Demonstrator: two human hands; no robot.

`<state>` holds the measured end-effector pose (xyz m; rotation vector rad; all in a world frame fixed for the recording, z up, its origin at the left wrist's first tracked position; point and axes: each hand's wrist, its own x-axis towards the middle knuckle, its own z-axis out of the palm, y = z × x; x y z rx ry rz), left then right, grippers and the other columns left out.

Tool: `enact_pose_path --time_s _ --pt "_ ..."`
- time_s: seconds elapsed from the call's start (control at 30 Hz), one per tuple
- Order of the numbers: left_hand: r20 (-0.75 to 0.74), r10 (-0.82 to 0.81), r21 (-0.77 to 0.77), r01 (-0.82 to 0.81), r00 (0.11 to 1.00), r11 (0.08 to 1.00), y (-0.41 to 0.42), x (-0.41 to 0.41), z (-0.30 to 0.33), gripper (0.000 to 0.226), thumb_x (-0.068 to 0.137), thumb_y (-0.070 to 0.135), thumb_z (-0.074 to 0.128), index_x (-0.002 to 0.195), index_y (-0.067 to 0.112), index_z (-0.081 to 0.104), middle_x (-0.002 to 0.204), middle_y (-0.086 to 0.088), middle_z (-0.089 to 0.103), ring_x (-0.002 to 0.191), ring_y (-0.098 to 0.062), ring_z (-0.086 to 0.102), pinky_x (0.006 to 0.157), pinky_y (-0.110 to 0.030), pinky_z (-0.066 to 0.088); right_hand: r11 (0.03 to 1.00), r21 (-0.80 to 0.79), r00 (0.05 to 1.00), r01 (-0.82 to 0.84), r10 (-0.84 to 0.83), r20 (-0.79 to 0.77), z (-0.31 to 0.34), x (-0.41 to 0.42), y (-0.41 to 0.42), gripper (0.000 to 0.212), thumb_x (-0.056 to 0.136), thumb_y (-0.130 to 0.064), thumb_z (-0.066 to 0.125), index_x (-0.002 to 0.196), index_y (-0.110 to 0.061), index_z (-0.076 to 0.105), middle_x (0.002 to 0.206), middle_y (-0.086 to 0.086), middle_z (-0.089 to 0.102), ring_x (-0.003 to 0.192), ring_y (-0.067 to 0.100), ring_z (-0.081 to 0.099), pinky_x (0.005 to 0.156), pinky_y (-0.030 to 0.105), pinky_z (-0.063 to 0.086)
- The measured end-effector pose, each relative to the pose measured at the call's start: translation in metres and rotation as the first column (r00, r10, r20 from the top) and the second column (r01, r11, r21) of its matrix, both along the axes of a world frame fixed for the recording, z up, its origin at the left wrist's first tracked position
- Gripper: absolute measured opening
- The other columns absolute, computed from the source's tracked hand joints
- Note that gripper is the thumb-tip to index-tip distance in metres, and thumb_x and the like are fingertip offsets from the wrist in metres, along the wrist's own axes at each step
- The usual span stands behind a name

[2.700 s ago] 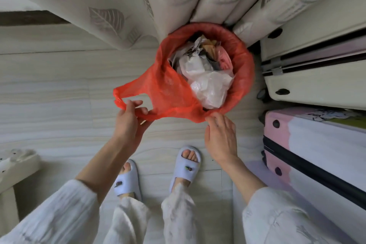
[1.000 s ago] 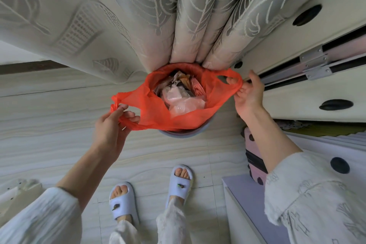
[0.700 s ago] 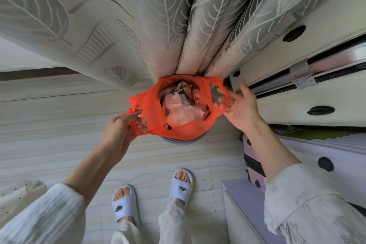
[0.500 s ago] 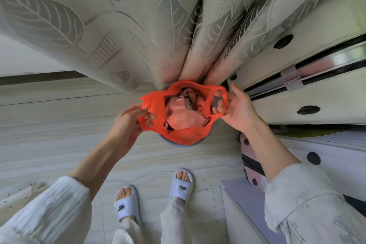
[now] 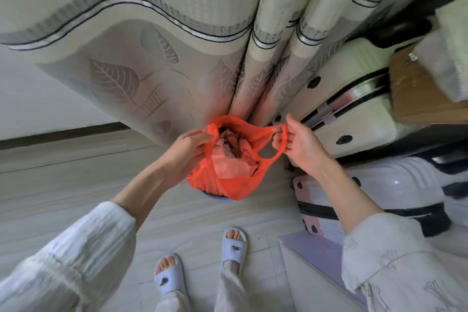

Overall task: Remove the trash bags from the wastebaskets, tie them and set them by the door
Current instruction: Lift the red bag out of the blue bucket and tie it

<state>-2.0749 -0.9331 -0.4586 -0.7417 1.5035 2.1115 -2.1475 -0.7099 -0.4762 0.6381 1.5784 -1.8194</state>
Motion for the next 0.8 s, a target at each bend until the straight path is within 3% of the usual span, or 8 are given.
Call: enact_pose_path --time_s 0.13,0.37,0.53,0.7,0.8 --pt "-0.072 0.034 0.031 -0.032 0.997 0.999 0.001 0.006 0.041 0.018 0.089 0.007 0.045 0.083 0.014 0.061 0.078 -0.004 0.071 0.074 -0.012 0.067 0.069 -0.018 0.055 1.000 -0.002 0.996 0.010 -0.010 -0.088 0.052 0.006 -0.007 0.044 0.095 -0.041 0.039 0.073 -0.010 0.063 0.055 -0.003 0.061 0.063 0.013 0.057 0.076 0.027 0.048" --pt "-0.176 0.004 -0.022 -0.008 0.984 1.000 -0.009 0.031 0.118 0.016 0.090 0.010 0.046 0.087 0.015 0.060 0.075 0.002 0.072 0.080 -0.013 0.066 0.076 -0.025 0.051 0.996 0.080 0.977 -0.047 0.062 -0.204 0.145 0.045 -0.021 0.040 0.096 -0.038 0.040 0.081 -0.012 0.066 0.070 0.003 0.060 0.069 0.015 0.058 0.078 0.030 0.049" --pt "-0.222 -0.028 -0.037 0.020 0.975 0.999 -0.029 0.082 0.155 0.018 0.091 0.010 0.045 0.095 0.014 0.062 0.080 0.003 0.075 0.081 -0.010 0.068 0.078 -0.022 0.051 0.988 0.148 0.965 -0.053 0.088 -0.247 0.195 0.105 -0.030 0.034 0.096 -0.033 0.044 0.081 -0.009 0.064 0.066 0.006 0.056 0.057 0.017 0.054 0.060 0.024 0.047" --pt "-0.254 -0.083 -0.069 0.068 0.964 0.995 -0.042 0.119 0.180 0.018 0.089 0.007 0.048 0.097 0.012 0.063 0.089 -0.004 0.073 0.090 -0.018 0.065 0.088 -0.028 0.049 0.977 0.211 0.951 0.008 0.058 -0.303 0.221 0.147 -0.035 0.034 0.097 -0.026 0.042 0.077 -0.008 0.063 0.064 0.006 0.055 0.051 0.014 0.051 0.060 0.024 0.046" --pt "-0.286 -0.093 -0.118 0.061 0.954 0.991 -0.048 0.140 0.195 0.018 0.089 0.007 0.048 0.093 0.014 0.063 0.078 0.002 0.074 0.079 -0.011 0.069 0.077 -0.022 0.055 0.972 0.232 0.946 -0.030 0.102 -0.307 0.232 0.168 -0.038 0.035 0.097 -0.026 0.041 0.075 -0.007 0.062 0.063 0.006 0.054 0.053 0.016 0.050 0.063 0.026 0.045"
